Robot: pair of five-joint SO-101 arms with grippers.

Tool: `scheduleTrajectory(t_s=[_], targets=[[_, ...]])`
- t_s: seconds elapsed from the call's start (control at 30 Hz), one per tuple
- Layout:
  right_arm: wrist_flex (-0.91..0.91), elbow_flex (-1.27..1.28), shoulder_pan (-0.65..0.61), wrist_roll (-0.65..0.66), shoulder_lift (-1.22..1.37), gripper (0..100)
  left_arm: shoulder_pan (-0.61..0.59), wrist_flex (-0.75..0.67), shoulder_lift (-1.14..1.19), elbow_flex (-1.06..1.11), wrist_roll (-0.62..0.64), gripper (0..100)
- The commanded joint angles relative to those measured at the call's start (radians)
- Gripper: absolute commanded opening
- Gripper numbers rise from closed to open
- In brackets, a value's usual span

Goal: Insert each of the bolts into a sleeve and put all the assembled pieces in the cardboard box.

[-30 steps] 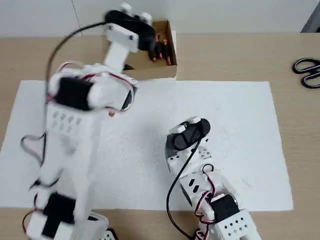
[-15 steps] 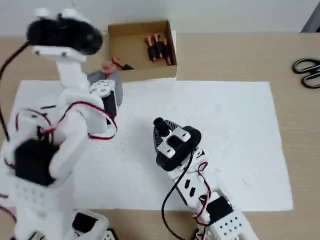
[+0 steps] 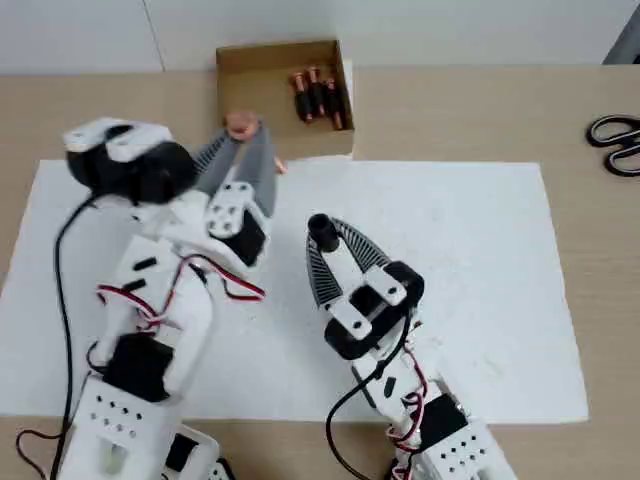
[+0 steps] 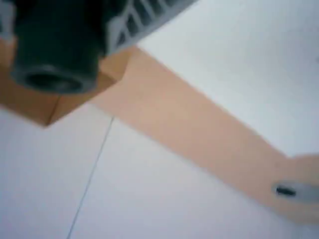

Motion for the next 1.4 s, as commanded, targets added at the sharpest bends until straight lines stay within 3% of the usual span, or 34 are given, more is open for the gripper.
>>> scheduleTrajectory(t_s=[0.0, 0.13, 0.5, 0.67, 0.83, 1.37], targets=[[-0.047, 0.005, 0.013, 0.000, -0.012, 0.4, 0.015, -0.061, -0.060, 0.012, -0.006, 1], [-0.053, 0.005, 0.036, 0.000, -0.012, 0.4, 0.032, -0.132, -0.115, 0.062, -0.006, 1], [-0.053, 0.003, 0.085, -0.002, -0.012, 0.4, 0.130, -0.166, -0.350, 0.355, -0.006, 1], [-0.053, -0.005, -0.012, 0.012, -0.012, 0.4, 0.126, -0.195, -0.396, 0.358, -0.008, 1], [-0.051, 0.003, -0.087, 0.126, -0.004, 0.4, 0.100, -0.196, -0.397, 0.358, -0.006, 1], [-0.130, 0.005, -0.013, 0.157, -0.012, 0.4, 0.106, -0.187, -0.397, 0.386, -0.005, 1]])
